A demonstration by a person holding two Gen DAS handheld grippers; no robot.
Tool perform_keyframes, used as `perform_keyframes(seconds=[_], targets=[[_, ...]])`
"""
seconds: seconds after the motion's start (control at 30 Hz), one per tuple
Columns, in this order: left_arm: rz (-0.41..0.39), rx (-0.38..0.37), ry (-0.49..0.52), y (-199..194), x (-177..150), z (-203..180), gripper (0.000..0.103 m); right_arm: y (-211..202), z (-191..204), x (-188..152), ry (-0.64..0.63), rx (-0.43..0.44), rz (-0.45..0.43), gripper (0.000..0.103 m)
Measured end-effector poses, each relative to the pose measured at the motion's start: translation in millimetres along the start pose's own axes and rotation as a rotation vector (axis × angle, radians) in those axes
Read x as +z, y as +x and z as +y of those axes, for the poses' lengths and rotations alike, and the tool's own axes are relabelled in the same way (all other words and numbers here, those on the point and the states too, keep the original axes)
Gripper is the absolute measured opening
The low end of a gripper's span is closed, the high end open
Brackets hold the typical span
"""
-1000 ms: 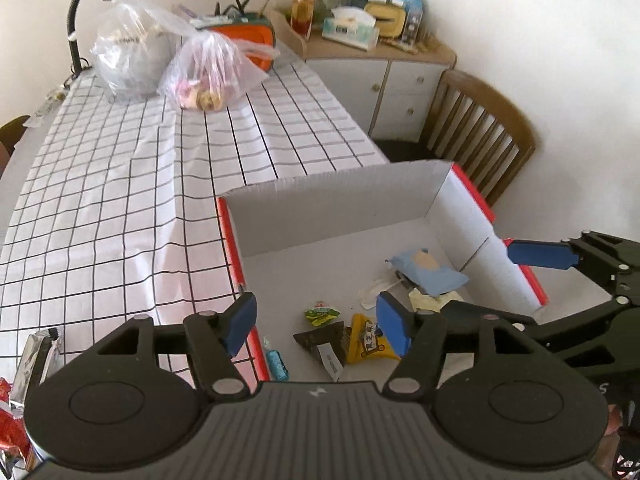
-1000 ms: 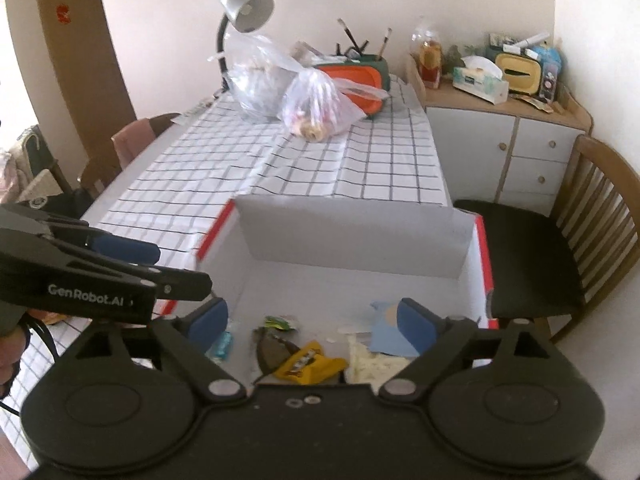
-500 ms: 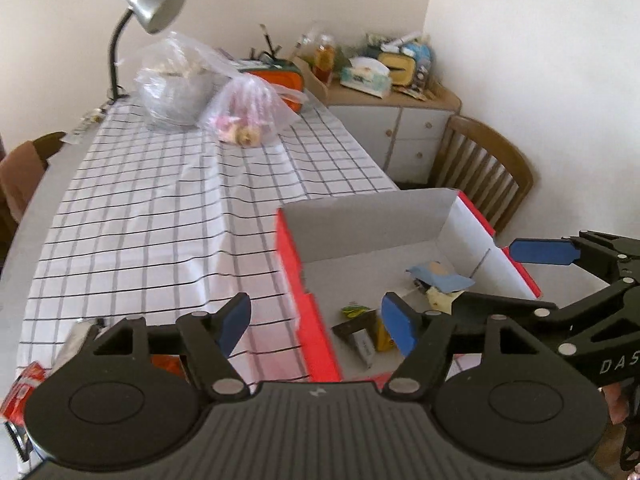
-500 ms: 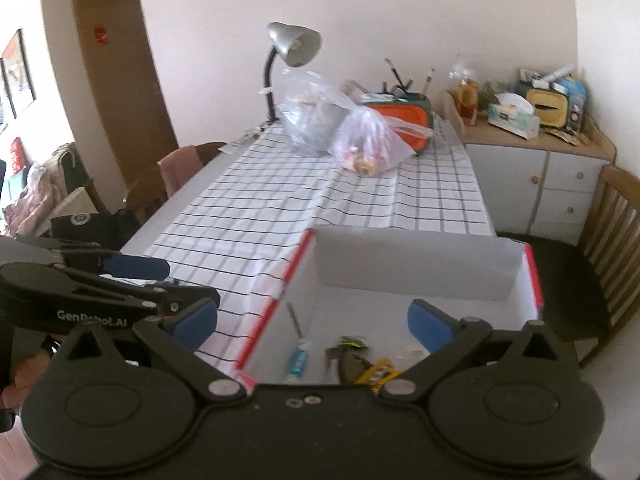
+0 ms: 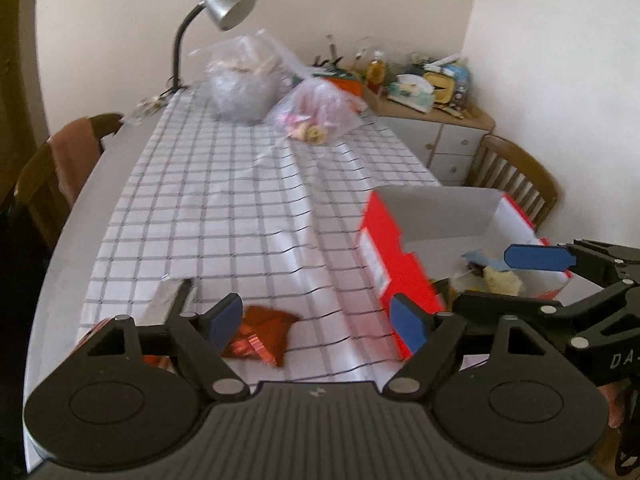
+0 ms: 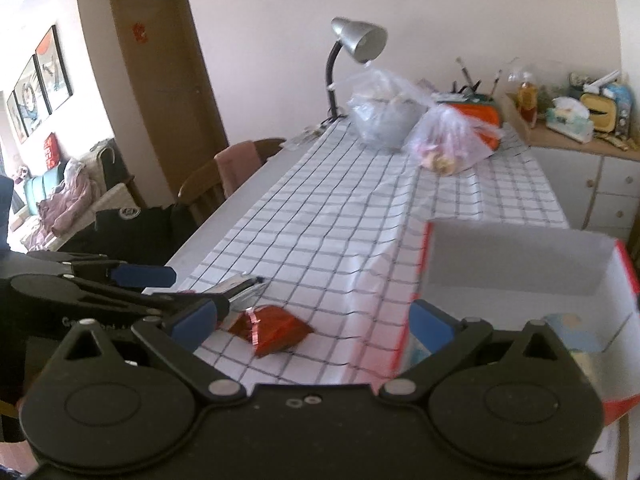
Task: Organize snacks
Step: 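Move both tools back toward the remaining snack pile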
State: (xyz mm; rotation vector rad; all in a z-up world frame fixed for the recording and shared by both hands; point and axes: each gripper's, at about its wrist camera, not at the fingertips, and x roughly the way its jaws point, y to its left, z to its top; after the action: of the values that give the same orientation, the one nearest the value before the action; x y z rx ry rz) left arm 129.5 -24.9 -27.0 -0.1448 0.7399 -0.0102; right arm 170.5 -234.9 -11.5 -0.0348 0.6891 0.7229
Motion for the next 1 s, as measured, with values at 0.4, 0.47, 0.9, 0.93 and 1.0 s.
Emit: perform_keyframes(seconds=[0.4,0.47,0.9,0.93,1.0], targets=[[0.058,0.038,-0.013,-16,-29,96,0.081,56,51,-7,-0.023,-0.017,0.081,0.103],[0.076,0.041,-0.009,-13,-30,109,0.081,69,57,-10,-0.035,-0.021,0.098,0.103],[0.189,0.042,-0.014,7,-50,183,0.081,152,85,-11,-0.224,-0.047,0.246,0.102],[0.2,0.04,-0.011,9,-53,186,0.081,158,85,-11,-0.229,-0.052,0.259,0.102],[0.221,0.046,-0.014,14,-57,194,0.081,169,82,-9,-0.234,-0.058,0.279,0.101]])
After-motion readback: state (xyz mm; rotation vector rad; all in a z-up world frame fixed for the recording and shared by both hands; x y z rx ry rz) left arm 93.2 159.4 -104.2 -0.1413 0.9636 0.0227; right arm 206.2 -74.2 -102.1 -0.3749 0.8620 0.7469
